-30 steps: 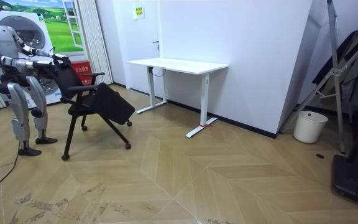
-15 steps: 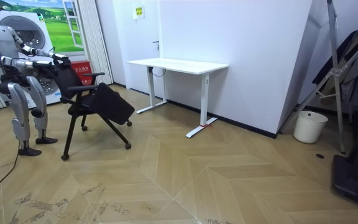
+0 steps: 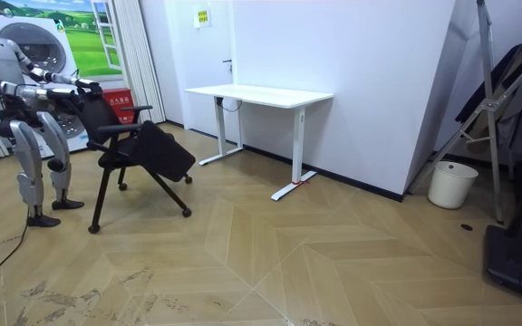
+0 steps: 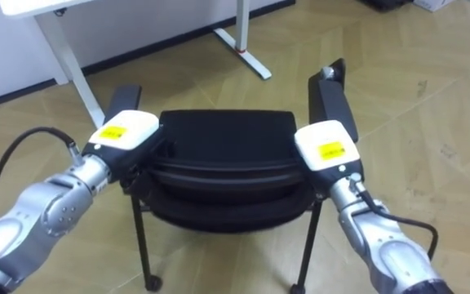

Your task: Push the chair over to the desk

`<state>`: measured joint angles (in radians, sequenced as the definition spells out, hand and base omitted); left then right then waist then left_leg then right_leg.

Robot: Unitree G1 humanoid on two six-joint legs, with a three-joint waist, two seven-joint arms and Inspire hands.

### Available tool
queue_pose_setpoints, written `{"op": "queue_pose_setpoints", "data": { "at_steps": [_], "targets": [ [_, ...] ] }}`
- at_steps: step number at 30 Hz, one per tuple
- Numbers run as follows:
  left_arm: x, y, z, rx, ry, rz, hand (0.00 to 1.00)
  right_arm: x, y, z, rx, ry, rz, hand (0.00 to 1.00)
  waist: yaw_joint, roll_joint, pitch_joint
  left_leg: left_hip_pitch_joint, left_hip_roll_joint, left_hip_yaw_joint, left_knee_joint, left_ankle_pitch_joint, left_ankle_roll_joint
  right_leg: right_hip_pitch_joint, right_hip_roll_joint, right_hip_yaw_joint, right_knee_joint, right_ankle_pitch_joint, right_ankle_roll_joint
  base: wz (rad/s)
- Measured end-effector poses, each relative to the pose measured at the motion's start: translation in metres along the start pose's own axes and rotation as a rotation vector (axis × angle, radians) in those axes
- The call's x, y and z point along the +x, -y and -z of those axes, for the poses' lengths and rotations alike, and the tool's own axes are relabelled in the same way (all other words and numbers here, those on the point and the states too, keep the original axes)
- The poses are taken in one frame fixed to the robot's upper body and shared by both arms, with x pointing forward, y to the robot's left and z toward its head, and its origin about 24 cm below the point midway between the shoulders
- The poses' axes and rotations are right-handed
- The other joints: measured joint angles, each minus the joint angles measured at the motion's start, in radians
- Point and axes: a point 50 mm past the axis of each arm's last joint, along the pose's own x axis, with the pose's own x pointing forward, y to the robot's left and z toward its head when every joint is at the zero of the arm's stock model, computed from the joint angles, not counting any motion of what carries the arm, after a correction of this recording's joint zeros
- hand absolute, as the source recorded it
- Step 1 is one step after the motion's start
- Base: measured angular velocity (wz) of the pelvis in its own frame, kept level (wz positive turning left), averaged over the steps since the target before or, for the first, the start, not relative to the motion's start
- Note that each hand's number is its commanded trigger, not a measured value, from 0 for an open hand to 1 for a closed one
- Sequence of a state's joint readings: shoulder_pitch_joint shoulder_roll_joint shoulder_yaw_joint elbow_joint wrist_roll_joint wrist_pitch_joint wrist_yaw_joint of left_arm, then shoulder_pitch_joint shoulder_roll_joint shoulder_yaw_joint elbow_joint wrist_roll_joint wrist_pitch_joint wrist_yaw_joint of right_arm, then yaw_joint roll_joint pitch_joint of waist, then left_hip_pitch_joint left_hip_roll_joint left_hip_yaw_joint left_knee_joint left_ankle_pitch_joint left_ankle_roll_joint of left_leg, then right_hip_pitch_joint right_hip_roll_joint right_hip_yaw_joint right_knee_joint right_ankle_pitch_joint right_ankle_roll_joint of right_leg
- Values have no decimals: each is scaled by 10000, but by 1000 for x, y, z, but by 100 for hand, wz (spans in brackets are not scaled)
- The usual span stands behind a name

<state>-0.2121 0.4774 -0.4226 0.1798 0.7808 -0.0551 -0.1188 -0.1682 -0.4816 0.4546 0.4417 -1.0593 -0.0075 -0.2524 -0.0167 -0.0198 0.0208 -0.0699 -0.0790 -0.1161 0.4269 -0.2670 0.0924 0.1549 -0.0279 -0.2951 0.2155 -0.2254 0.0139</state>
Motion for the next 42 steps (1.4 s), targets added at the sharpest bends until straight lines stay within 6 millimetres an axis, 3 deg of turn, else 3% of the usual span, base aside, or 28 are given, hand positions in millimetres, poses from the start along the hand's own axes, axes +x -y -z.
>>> {"op": "queue_pose_setpoints", "data": {
  "at_steps": [4, 6, 8, 12, 13, 14, 15, 16, 17, 19, 20, 24, 25, 27, 28, 29, 30, 31, 32, 33, 34, 35, 36, 37, 39, 41, 42],
  "targets": [
    [2, 3, 6, -22, -81, 141, 100, 3, -2, -1, 101, 142, -109, 100, -71, 53, 27, -246, 101, 56, 695, -287, -119, 53, 22, -379, 436, -386, -133, 14],
    [6, 4, 5, -36, -56, 148, 100, 4, -2, 0, 122, 144, -153, 100, -182, 46, 18, -402, 275, 503, 947, -341, -144, 73, 26, -638, 645, -562, -169, 47],
    [8, 6, 3, 12, -88, 115, 100, 1, -7, 0, 187, 108, -312, 100, -259, 43, 12, -559, 570, 1288, 1229, -381, -189, -55, -56, -716, 1048, -889, -220, 33],
    [7, 12, 3, -161, -119, 226, 100, 1, -5, 2, 124, 105, -237, 100, -292, 195, -78, -953, 853, 1828, 1896, -336, -281, -299, -99, -775, 1586, -1246, -399, 14],
    [7, 12, 2, -238, -98, 198, 100, 2, -4, 3, 47, 138, -200, 100, -288, 113, -68, -1415, 973, 2024, 2734, -80, -634, -353, -153, -763, 1748, -1297, -444, 3],
    [6, 15, 2, -359, -95, 279, 100, 1, -5, 3, 44, 158, -248, 100, -227, 124, -10, -1847, 1015, 2061, 2912, 30, -860, -348, -218, -713, 1839, -1371, -500, 0],
    [6, 16, 2, -395, -52, 328, 100, 0, -6, 3, 37, 153, -258, 100, -205, 111, -45, -2019, 1034, 2043, 2518, 71, -919, -335, -232, -709, 1857, -1403, -491, -10],
    [7, 18, 0, -469, 17, 407, 100, -3, -7, 5, 26, 136, -271, 100, -147, 152, -39, -2279, 1092, 2017, 1502, 376, -1043, -309, -244, -688, 1911, -1514, -415, -21],
    [6, 21, -1, -586, 49, 532, 100, -6, -10, 6, 38, 108, -363, 100, 14, 236, -47, -2405, 1205, 2014, 848, 1008, -912, -242, -318, -643, 2063, -1725, -259, -33],
    [4, 23, -1, -608, 191, 618, 100, -11, -14, 6, 80, 96, -435, 100, 170, 137, -168, -2357, 1148, 1985, 409, 1676, -808, -230, -480, -523, 2207, -1882, -138, -28],
    [4, 20, -3, -575, 274, 485, 100, -12, -12, 8, 81, 66, -314, 100, 141, 110, -161, -2358, 1101, 2013, 364, 1827, -721, -283, -495, -473, 2184, -1921, -57, -10],
    [3, 13, -4, -473, 390, 296, 100, -14, -8, 9, 105, -2, -56, 100, 108, -18, -191, -2326, 932, 2608, 480, 1683, -490, -305, -812, -180, 2188, -2059, 246, -15],
    [4, 11, -5, -454, 449, 239, 100, -14, -6, 10, 58, 8, 30, 100, 117, 3, -204, -2317, 807, 2683, 567, 1592, -353, -305, -1004, -164, 2260, -2109, 342, -29],
    [6, 7, -6, -423, 539, 201, 100, -13, -4, 11, 106, -95, 160, 100, 160, -210, -212, -2193, 473, 2732, 609, 1401, -82, -402, -1464, -36, 2706, -2283, 456, -25],
    [8, 4, -8, -408, 622, 130, 100, -13, -2, 14, 125, -187, 252, 100, 131, -344, -212, -2165, 206, 2746, 777, 1187, 101, -518, -1762, -29, 3191, -2408, 638, -24],
    [10, 2, -9, -454, 641, 43, 100, -11, 1, 15, 78, -254, 350, 100, 172, -335, -174, -2146, 70, 2728, 1028, 946, 242, -863, -2032, -57, 4260, -2414, 620, -31],
    [11, 2, -9, -501, 633, 19, 100, -10, 3, 16, 30, -315, 386, 100, 188, -303, -155, -2104, 17, 2659, 1130, 828, 291, -1195, -2206, -52, 5054, -2207, 557, -31],
    [12, 4, -10, -550, 621, 59, 100, -9, 3, 18, 1, -409, 410, 100, 150, -146, -54, -1963, -27, 2522, 1239, 695, 386, -1695, -2423, 114, 6441, -1496, 563, -18],
    [12, 7, -9, -598, 617, 158, 100, -11, 1, 17, 29, -399, 327, 100, 79, -74, -30, -1730, -48, 2481, 1224, 506, 406, -2273, -2527, 536, 7549, -463, 575, -4],
    [10, 9, -9, -618, 597, 194, 100, -11, -1, 15, 89, -392, 270, 100, 24, -23, -6, -1601, -54, 2443, 1183, 461, 421, -2498, -2516, 746, 7989, 80, 567, 3],
    [8, 12, -7, -639, 559, 167, 100, -12, -4, 13, 170, -362, 172, 100, -44, -21, 9, -1325, -44, 2417, 1077, 415, 465, -2960, -2480, 1147, 8742, 1262, 530, 0],
    [6, 15, -6, -656, 537, 186, 100, -14, -7, 11, 199, -308, 60, 100, -48, 33, 9, -1115, -6, 2358, 1021, 344, 502, -3423, -2393, 1489, 9356, 2538, 621, -4],
    [5, 16, -6, -636, 543, 184, 100, -14, -8, 11, 211, -284, 19, 100, -65, 75, -3, -1083, 26, 2315, 1044, 281, 523, -3674, -2323, 1621, 9688, 2997, 637, -3],
    [4, 16, -5, -603, 563, 99, 100, -14, -8, 9, 244, -227, 12, 100, -86, 124, 15, -1067, 47, 2150, 1135, 170, 546, -4236, -2181, 1640, 10379, 3113, 583, 12],
    [5, 18, -3, -554, 533, 27, 100, -13, -10, 7, 259, -186, -25, 100, -174, 266, 63, -943, 179, 2039, 1241, -16, 541, -4972, -1924, 1513, 11171, 2573, 578, 15],
    [6, 21, 0, -591, 420, 21, 100, -12, -11, 4, 266, -220, -40, 100, -259, 342, 58, -775, 215, 1951, 1361, -267, 511, -5603, -1792, 1379, 10831, 1809, 516, 14],
    [6, 21, 0, -619, 412, 37, 100, -13, -11, 4, 259, -231, -45, 100, -309, 388, 58, -748, 273, 1944, 1442, -369, 488, -5637, -1777, 1340, 10505, 1649, 516, 20]
  ]
}}
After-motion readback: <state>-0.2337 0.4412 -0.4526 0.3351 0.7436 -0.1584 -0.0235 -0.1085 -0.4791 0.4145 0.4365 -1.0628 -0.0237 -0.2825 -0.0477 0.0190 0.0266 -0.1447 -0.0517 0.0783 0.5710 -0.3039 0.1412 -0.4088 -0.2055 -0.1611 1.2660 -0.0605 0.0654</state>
